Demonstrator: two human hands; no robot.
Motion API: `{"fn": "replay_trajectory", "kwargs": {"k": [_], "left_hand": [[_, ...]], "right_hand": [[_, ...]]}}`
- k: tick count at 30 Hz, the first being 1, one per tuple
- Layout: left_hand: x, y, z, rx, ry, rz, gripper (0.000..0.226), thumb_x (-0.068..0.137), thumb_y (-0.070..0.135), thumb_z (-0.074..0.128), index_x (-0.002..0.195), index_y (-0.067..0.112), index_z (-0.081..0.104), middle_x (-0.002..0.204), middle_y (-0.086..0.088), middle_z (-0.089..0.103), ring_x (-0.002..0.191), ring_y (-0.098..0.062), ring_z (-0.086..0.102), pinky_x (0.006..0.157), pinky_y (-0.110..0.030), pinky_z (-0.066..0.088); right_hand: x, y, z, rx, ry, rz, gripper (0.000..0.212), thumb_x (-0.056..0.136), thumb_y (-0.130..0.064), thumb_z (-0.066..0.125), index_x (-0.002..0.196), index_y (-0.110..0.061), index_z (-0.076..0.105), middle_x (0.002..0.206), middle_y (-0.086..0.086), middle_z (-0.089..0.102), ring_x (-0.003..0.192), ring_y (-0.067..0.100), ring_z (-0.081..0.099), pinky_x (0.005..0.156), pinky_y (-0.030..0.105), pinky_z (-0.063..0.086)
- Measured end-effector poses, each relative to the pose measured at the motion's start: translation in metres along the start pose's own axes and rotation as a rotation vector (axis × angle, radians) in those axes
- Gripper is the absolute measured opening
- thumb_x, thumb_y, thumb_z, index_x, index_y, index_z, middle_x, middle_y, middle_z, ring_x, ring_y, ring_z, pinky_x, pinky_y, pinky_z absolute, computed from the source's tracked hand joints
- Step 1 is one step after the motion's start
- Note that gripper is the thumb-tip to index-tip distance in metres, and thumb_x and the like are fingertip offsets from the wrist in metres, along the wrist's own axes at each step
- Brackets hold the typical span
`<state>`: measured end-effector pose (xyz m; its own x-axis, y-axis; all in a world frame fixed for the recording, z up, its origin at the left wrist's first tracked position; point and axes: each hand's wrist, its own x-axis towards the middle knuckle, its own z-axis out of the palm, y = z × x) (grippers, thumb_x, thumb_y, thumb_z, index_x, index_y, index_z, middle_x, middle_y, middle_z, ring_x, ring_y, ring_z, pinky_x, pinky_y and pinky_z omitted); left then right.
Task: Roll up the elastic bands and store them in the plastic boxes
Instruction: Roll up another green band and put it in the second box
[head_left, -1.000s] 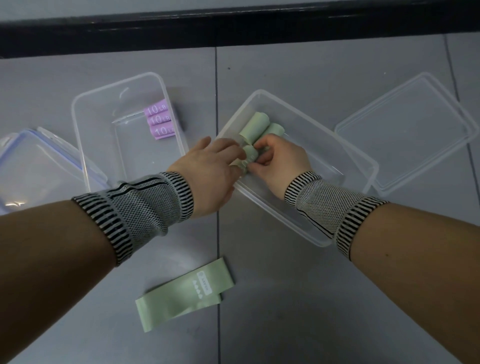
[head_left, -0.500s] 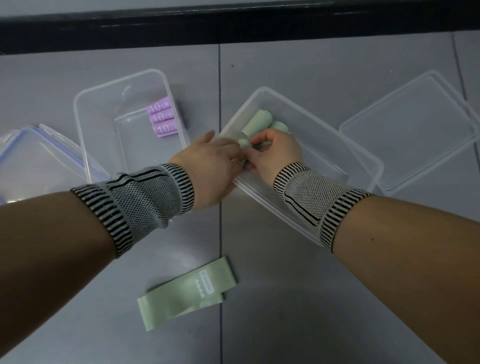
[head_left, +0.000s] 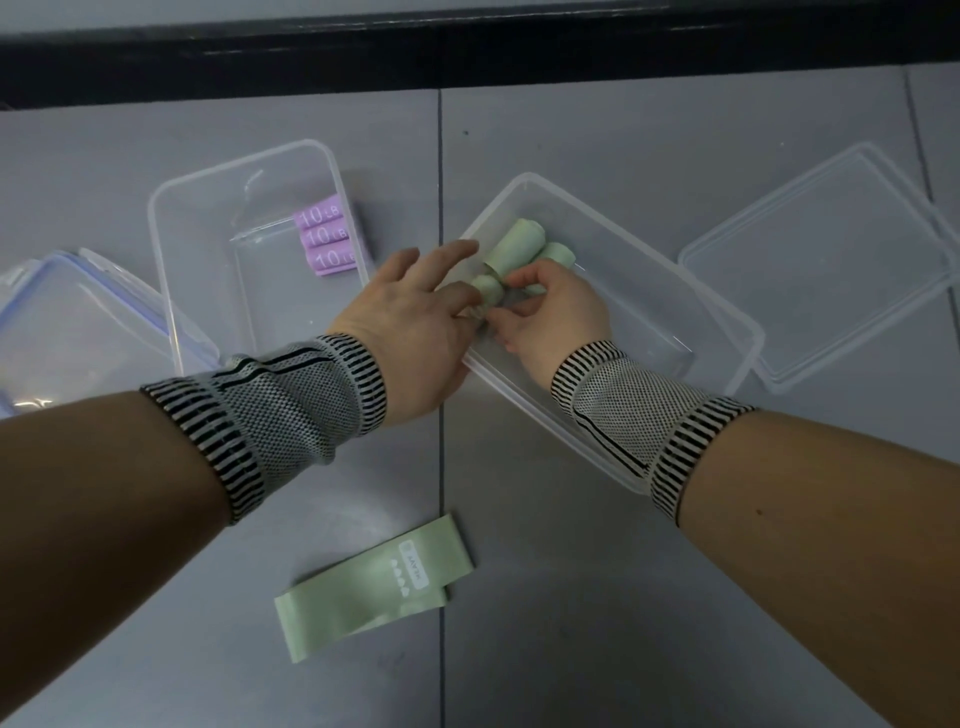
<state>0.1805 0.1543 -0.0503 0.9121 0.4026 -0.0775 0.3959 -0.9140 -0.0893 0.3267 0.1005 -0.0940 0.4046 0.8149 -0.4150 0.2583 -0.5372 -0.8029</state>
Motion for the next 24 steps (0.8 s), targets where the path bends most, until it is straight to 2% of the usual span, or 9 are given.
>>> {"fn": "replay_trajectory", "kwargs": {"k": [2, 4, 11, 15, 18, 21, 23, 24], "left_hand": [[0.000, 0.000, -0.001, 0.009, 0.011, 0.000, 0.034, 0.065, 0.030, 0.073, 0.091, 0.008, 0.073, 0.105, -0.003, 0.069, 0.127, -0.040, 0.044, 0.094, -0.051, 0.041], [0.001, 0.001, -0.003, 0.009, 0.012, 0.000, 0.035, 0.065, 0.030, 0.074, 0.092, 0.008, 0.073, 0.105, -0.003, 0.069, 0.126, -0.040, 0.045, 0.094, -0.050, 0.042], [0.002, 0.001, -0.007, 0.014, -0.036, -0.024, 0.038, 0.068, 0.036, 0.073, 0.097, 0.013, 0.073, 0.110, 0.001, 0.068, 0.131, -0.037, 0.039, 0.099, -0.049, 0.038], [0.002, -0.001, -0.010, 0.015, -0.101, -0.036, 0.043, 0.071, 0.040, 0.072, 0.105, 0.015, 0.071, 0.114, 0.000, 0.066, 0.133, -0.035, 0.036, 0.101, -0.049, 0.036], [0.000, 0.005, -0.017, 0.002, -0.121, -0.059, 0.052, 0.071, 0.039, 0.069, 0.115, 0.012, 0.065, 0.123, -0.004, 0.061, 0.134, -0.036, 0.035, 0.102, -0.050, 0.035], [-0.007, 0.023, -0.029, -0.091, -0.044, -0.098, 0.050, 0.071, 0.031, 0.052, 0.113, 0.007, 0.065, 0.124, -0.010, 0.060, 0.130, -0.037, 0.042, 0.098, -0.051, 0.041], [-0.013, 0.037, -0.039, -0.170, 0.001, -0.143, 0.053, 0.070, 0.029, 0.037, 0.107, 0.006, 0.067, 0.118, -0.011, 0.063, 0.119, -0.037, 0.051, 0.090, -0.048, 0.049], [-0.015, 0.046, -0.044, -0.245, 0.002, -0.202, 0.052, 0.071, 0.028, 0.036, 0.107, 0.007, 0.067, 0.116, -0.011, 0.063, 0.113, -0.037, 0.054, 0.087, -0.048, 0.051]], "right_hand": [[-0.004, 0.000, -0.006, -0.024, 0.020, -0.007, 0.026, 0.079, -0.022, 0.074, 0.095, -0.025, 0.054, 0.086, -0.002, 0.068, 0.074, 0.009, 0.065, 0.082, 0.029, 0.055], [-0.004, 0.001, -0.009, -0.051, 0.028, -0.011, 0.025, 0.078, -0.022, 0.074, 0.094, -0.024, 0.055, 0.086, -0.002, 0.068, 0.076, 0.010, 0.066, 0.083, 0.032, 0.055], [-0.007, 0.000, -0.004, -0.073, -0.007, -0.007, 0.024, 0.076, -0.023, 0.076, 0.077, -0.028, 0.052, 0.078, -0.002, 0.069, 0.074, 0.016, 0.067, 0.079, 0.038, 0.057], [-0.011, -0.003, -0.011, -0.127, -0.007, -0.026, 0.021, 0.077, -0.026, 0.075, 0.085, -0.023, 0.056, 0.075, -0.006, 0.066, 0.073, 0.011, 0.065, 0.077, 0.029, 0.055], [-0.019, -0.009, -0.022, -0.215, -0.012, -0.076, 0.020, 0.079, -0.030, 0.073, 0.087, -0.024, 0.056, 0.069, -0.014, 0.057, 0.071, 0.005, 0.058, 0.071, 0.017, 0.043], [-0.029, -0.018, -0.041, -0.286, -0.048, -0.124, 0.018, 0.080, -0.030, 0.071, 0.091, -0.027, 0.056, 0.075, -0.011, 0.061, 0.073, 0.008, 0.059, 0.075, 0.020, 0.046], [-0.037, -0.023, -0.058, -0.366, -0.042, -0.167, 0.017, 0.082, -0.026, 0.069, 0.097, -0.024, 0.061, 0.087, -0.005, 0.066, 0.082, 0.015, 0.062, 0.083, 0.027, 0.048], [-0.041, -0.025, -0.067, -0.427, -0.036, -0.190, 0.019, 0.083, -0.025, 0.068, 0.101, -0.021, 0.063, 0.094, -0.002, 0.067, 0.088, 0.018, 0.062, 0.085, 0.028, 0.047]]}}
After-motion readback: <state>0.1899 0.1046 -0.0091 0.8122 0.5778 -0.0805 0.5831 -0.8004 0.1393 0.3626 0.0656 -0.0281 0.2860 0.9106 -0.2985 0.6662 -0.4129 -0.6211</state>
